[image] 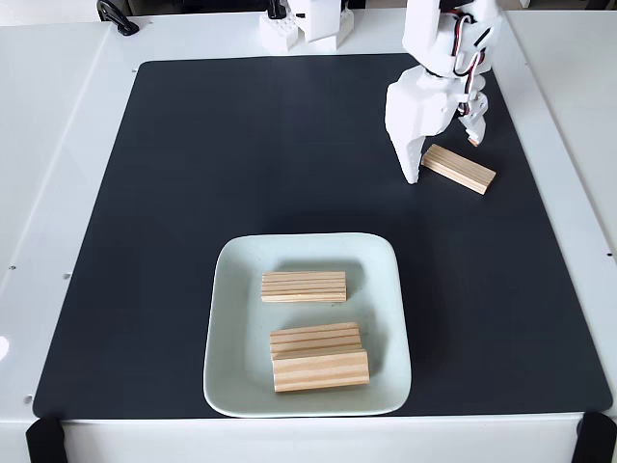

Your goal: Pick up the wooden block and place them on the plate.

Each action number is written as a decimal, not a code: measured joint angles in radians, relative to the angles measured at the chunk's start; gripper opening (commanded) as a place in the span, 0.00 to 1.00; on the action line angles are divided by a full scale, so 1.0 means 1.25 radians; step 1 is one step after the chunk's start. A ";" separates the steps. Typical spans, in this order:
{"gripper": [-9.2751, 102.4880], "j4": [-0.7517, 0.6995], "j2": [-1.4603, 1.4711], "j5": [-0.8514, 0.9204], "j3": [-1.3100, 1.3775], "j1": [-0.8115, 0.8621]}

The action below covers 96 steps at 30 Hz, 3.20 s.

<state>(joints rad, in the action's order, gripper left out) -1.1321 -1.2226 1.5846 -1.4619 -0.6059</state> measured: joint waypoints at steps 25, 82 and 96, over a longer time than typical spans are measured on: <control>0.47 0.010 0.020 -0.029 0.016 -0.071; 0.08 0.007 0.059 -0.092 0.043 -0.099; 0.08 0.162 -0.307 -0.566 -0.016 -0.091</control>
<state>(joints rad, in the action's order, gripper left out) -0.9296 -1.6061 0.8774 -1.4818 -0.7194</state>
